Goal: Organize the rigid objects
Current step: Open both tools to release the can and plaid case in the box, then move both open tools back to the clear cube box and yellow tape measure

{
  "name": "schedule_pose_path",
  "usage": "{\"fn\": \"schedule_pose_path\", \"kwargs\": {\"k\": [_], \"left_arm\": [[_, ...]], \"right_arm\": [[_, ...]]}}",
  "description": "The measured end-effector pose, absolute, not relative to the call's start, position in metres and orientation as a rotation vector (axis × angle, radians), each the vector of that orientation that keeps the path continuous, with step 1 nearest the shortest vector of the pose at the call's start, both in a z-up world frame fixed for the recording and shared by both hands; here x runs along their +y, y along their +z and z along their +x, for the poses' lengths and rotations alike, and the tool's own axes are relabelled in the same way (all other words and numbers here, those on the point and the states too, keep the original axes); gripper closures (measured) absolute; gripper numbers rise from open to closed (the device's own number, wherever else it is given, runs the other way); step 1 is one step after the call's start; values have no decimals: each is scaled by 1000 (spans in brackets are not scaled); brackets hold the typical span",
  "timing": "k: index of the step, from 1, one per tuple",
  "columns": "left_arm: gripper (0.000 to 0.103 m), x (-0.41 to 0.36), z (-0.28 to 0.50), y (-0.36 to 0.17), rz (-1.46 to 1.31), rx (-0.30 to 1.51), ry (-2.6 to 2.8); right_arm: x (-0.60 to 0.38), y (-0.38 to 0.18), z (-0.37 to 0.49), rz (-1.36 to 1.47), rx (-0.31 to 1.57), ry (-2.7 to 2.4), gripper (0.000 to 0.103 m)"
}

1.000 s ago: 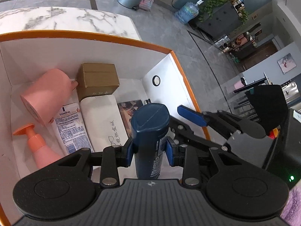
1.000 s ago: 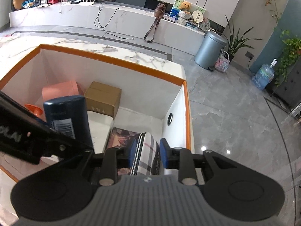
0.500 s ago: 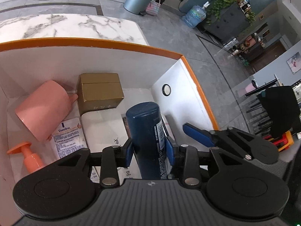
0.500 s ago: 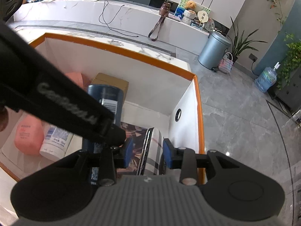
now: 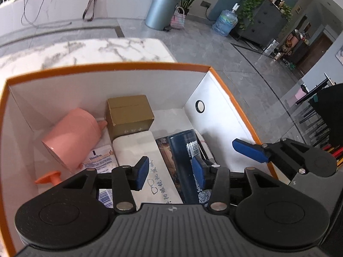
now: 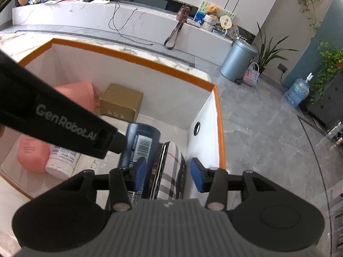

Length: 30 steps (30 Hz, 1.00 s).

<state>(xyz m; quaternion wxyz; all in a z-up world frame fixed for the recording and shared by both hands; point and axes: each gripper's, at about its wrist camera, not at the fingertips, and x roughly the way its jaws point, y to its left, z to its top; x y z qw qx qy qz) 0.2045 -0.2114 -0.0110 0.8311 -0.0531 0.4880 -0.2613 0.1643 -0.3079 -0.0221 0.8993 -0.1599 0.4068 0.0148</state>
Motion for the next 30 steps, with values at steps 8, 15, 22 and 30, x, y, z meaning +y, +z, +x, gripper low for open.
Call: {"fn": "schedule_pose_path", "kwargs": {"k": [8,15,22,30], "left_arm": [[49,-190,174,22,-63,932,-530],[46,-151,137,50,6,798,-496],[46,-98,109,67,22,754,-415],[45,-23,101,62,-6,816,-268]], "right_arm": [[-295,-2,148,-322,805,39,49],[-279,20,124,-262,730,102,42],[-239,35,113,-163,719,217,41],[-154,38,111,-135,718,391,27]]}}
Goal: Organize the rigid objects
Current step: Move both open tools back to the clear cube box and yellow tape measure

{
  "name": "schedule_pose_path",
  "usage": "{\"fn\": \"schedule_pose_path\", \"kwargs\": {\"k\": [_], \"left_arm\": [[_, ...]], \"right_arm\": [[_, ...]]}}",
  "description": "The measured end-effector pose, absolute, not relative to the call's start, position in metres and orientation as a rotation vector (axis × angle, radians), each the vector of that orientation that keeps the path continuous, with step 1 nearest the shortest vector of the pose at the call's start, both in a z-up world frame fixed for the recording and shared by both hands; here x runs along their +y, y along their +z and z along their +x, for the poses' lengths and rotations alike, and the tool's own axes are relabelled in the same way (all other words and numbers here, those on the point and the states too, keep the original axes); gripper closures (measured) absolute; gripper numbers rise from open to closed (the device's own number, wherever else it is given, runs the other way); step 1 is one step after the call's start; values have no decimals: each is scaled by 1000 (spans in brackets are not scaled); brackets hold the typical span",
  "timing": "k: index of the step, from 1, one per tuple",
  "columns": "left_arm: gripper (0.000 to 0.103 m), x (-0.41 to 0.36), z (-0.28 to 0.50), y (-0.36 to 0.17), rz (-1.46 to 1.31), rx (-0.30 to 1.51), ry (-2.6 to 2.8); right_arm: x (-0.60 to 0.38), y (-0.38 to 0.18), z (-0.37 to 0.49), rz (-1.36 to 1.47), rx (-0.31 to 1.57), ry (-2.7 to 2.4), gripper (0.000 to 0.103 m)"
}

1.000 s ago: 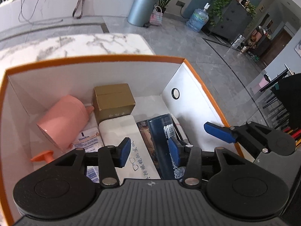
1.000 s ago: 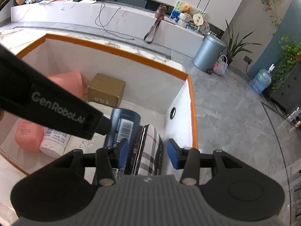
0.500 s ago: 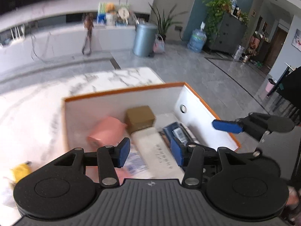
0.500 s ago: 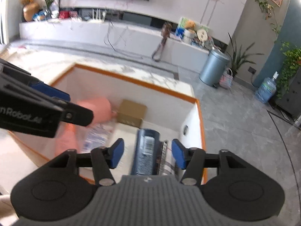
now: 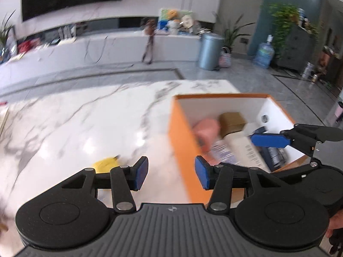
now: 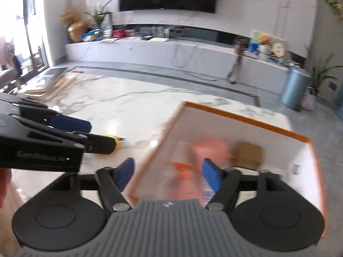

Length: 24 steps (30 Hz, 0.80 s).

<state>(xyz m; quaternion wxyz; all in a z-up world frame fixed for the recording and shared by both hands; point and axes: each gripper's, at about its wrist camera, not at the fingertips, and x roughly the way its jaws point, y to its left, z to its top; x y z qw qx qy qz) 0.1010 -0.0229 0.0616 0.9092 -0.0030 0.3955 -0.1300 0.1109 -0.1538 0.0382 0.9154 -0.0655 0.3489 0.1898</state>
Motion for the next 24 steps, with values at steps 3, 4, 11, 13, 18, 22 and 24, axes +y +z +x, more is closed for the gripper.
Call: {"fn": "schedule_pose_path", "kwargs": {"k": [3,4,11,13,18,22,24], "left_arm": [[34,9,99,57,-21,819,-189],[32,18,99,54,-31,827,-172],[29,77,111,30,-138,905,-78],[27,86,117,24,-173,911,-59],[23,91,136,1,-264,955,-27],[23,85,153,-19,-243,1026,21],[23,86,160,-25,-265,1034,25]], "right_arm": [[-126,36,110,-148,724,443,25],[-117,35,110,-156,725,453,25],[-73,18,124,-196,759,479,27],[-62,10,129,-215,778,488,31],[-39,-10,148,-261,833,493,40],[-32,-16,157,-305,844,496,40],[-28,-20,162,-326,855,504,40]]}}
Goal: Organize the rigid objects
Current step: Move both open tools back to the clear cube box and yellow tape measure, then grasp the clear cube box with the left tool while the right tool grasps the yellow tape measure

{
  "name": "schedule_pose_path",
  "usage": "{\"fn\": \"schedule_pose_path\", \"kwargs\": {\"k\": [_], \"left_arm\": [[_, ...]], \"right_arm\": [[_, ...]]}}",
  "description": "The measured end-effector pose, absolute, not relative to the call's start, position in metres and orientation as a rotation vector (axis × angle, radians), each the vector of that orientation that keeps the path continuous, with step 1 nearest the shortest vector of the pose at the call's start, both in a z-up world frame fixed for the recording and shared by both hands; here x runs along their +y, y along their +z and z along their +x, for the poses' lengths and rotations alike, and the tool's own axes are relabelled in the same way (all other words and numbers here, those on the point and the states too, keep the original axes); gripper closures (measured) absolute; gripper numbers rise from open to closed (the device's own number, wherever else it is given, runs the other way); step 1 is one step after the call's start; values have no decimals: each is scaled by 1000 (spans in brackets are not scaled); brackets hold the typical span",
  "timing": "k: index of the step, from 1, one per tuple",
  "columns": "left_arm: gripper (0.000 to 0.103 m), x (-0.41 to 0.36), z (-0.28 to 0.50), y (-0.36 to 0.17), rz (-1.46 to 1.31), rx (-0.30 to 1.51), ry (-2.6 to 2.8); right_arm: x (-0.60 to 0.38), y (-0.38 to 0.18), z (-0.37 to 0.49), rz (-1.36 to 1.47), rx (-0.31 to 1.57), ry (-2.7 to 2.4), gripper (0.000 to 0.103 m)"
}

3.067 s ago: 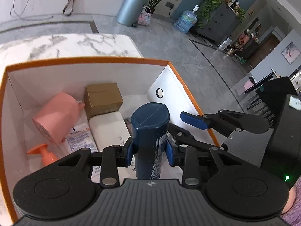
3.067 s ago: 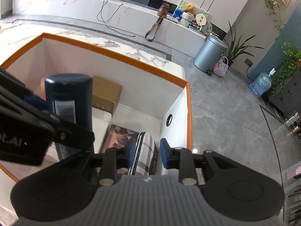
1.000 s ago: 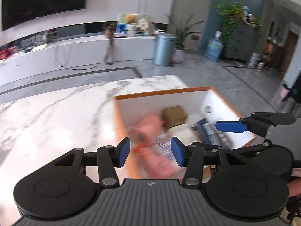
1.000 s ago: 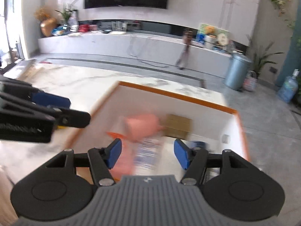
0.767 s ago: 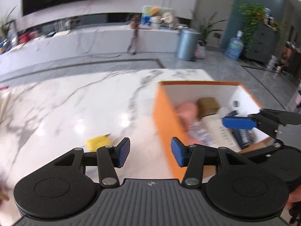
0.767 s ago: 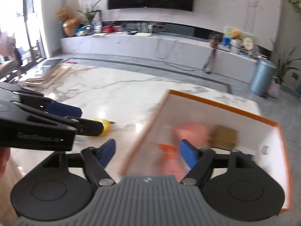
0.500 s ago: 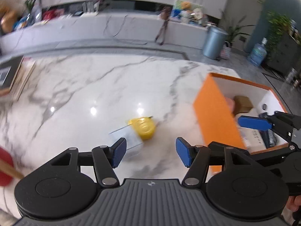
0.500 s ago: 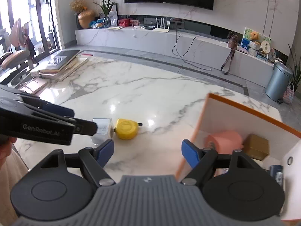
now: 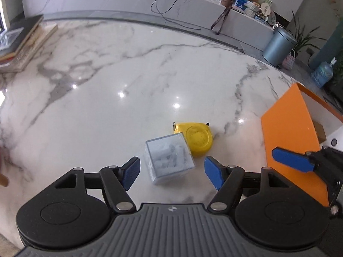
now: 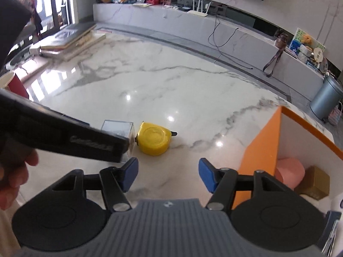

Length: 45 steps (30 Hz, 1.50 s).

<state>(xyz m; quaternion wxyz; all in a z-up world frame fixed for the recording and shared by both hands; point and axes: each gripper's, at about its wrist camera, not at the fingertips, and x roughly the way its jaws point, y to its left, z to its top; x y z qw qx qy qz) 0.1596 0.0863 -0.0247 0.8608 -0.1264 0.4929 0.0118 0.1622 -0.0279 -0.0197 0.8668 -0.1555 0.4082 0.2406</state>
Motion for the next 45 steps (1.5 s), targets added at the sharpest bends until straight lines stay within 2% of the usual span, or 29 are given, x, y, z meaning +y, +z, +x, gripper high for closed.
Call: {"fn": "schedule_pose_path", "kwargs": {"k": [2,10,15,18,20,33,37,40,45], "left_arm": [[23,87,165,-30,-266,1045,37],[40,86,172,-41,-206,1048,-3],[47,95,172,-40,-158,1030,18],[48,103,171,-40,-142,1016,50],[48,109,173,-40,-143,1009,68],[48,129,177,-43,-179,987,130],[46,131,178,-45,-193,982,129],[46,131,178,-46,-190,976,128],[49,128,177,-48,-159,973,116]], "right_arm": [[-23,-24,168,-340,866,517,40],[-6,-42,185,-389,909,537,40],[1,-45,194,-381,924,540,39],[7,-47,201,-387,923,546,36],[13,-48,206,-388,925,562,29],[31,-72,236,-242,1030,515,28],[33,-78,240,-223,1054,524,31],[36,-79,239,-255,1041,521,47],[33,-78,234,-271,1040,532,48]]}}
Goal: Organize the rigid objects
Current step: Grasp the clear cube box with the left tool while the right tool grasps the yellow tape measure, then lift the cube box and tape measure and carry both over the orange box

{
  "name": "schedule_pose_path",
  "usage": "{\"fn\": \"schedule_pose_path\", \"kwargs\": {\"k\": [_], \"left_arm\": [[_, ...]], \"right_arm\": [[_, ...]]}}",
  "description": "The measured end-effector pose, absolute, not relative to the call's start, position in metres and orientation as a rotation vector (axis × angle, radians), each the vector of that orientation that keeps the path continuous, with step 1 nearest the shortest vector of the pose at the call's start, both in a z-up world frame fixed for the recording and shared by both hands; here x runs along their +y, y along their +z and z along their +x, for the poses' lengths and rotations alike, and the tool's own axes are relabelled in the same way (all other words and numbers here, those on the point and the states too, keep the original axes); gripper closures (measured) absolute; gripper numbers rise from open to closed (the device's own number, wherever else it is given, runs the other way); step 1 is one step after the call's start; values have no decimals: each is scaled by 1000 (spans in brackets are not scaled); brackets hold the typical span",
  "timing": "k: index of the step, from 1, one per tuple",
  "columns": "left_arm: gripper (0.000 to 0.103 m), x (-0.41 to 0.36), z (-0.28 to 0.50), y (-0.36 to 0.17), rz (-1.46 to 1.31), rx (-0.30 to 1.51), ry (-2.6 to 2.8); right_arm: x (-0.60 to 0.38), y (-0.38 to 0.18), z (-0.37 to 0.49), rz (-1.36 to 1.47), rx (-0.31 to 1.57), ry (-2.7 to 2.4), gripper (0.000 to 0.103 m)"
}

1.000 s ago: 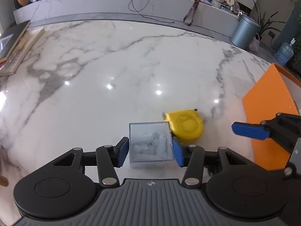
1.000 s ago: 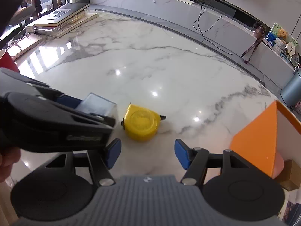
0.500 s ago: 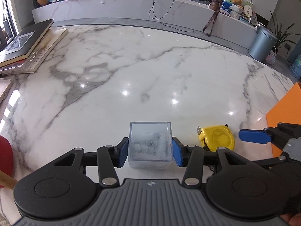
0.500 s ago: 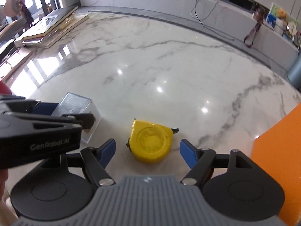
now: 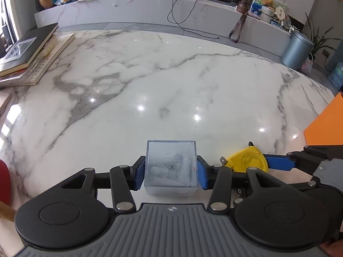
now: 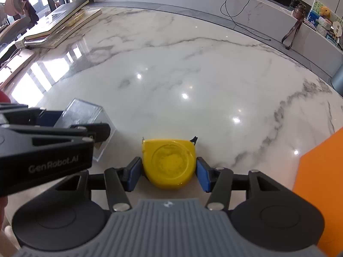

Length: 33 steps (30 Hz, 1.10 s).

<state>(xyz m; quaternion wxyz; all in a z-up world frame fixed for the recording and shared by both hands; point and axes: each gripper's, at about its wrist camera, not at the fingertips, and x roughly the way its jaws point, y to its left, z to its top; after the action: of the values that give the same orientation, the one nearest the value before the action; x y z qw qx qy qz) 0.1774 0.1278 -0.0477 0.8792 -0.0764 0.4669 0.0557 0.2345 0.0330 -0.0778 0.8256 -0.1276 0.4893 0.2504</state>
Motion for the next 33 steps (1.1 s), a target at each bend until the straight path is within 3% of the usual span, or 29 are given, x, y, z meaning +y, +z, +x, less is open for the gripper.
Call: {"fn": "schedule_pose_path", "kwargs": {"k": [12,20,25,29,33], "left_arm": [[49,104,166,-50,-64,1027,10],[46,106,167,-53,-67,1041,16],[46,106,168,-53,-53,1020,15],[50,103,168,-53,-36,1018,5],[50,102,168,-53,-30,1023,2]], "right_arm": [[10,-75,192,-315,1051,558,48],[9,-77,196,-276,1034,544,38],[14,-78,194,-300,1012,556,38],[13,-77,193,-300,1006,556,48],[14,-77,193,-306,1004,557,48]]}}
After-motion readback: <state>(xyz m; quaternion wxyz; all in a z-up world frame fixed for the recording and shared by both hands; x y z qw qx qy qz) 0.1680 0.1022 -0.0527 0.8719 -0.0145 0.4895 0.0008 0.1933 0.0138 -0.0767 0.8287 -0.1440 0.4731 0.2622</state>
